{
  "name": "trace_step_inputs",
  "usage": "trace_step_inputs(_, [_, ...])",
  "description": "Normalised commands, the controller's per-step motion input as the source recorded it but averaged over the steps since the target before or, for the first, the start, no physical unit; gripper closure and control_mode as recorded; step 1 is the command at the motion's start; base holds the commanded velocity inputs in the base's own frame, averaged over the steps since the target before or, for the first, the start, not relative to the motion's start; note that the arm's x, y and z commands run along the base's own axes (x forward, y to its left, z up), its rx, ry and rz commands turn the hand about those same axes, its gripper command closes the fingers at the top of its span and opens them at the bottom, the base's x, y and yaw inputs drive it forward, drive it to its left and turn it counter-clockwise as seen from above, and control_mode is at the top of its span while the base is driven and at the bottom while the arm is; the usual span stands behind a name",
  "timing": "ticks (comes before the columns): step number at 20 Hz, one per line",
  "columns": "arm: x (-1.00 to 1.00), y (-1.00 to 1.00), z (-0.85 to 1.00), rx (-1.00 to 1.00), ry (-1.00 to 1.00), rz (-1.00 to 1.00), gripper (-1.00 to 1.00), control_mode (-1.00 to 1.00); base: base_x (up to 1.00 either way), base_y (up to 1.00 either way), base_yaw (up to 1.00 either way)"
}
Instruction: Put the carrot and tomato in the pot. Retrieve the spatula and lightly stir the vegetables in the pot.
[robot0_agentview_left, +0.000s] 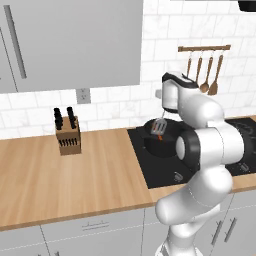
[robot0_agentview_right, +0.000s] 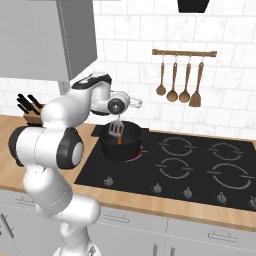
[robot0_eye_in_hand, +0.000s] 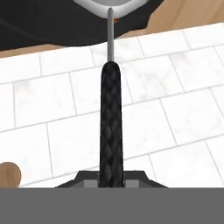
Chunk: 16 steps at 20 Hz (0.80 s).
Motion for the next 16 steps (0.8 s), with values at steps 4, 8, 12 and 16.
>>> trace_step_inputs(4, [0.00,-0.02,-0.27,0.00,0.00,-0.20,1.00,-1.00,0.00,0.00,0.00])
trace_step_inputs(8, [-0.25,-0.16,-0.41,0.00,0.00,-0.23,1.00,-1.00,0.00,0.00,0.00])
trace_step_inputs(12, [-0.34,-0.26,-0.06,0.11,0.10,-0.27,1.00,-1.00,0.00,0.00,0.00])
trace_step_inputs(16, [-0.14,-0.07,0.08,0.24,0.21,-0.29,1.00,-1.00,0.00,0.00,0.00])
